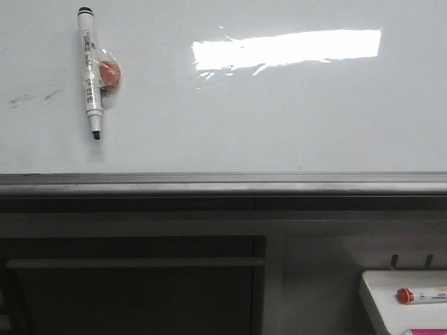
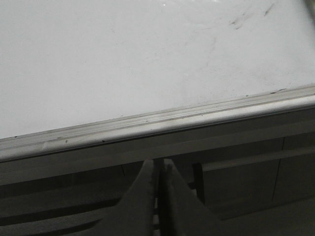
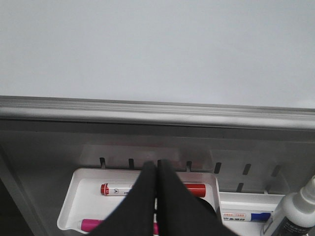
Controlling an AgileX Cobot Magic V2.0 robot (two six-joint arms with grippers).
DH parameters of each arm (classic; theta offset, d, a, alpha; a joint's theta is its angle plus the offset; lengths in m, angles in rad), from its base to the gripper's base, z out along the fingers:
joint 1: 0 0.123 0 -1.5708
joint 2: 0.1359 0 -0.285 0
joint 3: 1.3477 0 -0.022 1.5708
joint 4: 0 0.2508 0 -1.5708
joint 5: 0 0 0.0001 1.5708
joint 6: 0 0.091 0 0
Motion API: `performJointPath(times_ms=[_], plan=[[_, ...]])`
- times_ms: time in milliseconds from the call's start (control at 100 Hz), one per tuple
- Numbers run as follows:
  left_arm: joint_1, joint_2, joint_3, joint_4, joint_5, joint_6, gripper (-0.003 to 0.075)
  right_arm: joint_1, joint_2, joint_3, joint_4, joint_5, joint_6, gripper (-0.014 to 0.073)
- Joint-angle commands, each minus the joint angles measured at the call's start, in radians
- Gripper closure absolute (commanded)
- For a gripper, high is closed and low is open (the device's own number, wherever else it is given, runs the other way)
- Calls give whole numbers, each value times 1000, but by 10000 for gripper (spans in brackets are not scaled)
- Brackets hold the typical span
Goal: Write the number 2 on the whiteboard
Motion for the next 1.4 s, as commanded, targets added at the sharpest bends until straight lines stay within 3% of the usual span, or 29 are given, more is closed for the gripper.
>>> performJointPath(times_ms=[0,910,1190,1320,1390], plan=[[-9,-27,10,-2,-54,-11,741,2,-17,24,-1,-16,-5,643],[-9,-27,10,22,-54,-11,741,2,-17,24,-3,-16,-5,643],[-9,-27,10,15,-64,-11,741,2,-17,24,-33,-263,-6,643],[-9,-27,10,-87,-166,-13,741,2,-17,24,10,-295,-4,643],[-9,-27,10,-270,-255,-13,741,2,-17,24,100,-336,-4,643]])
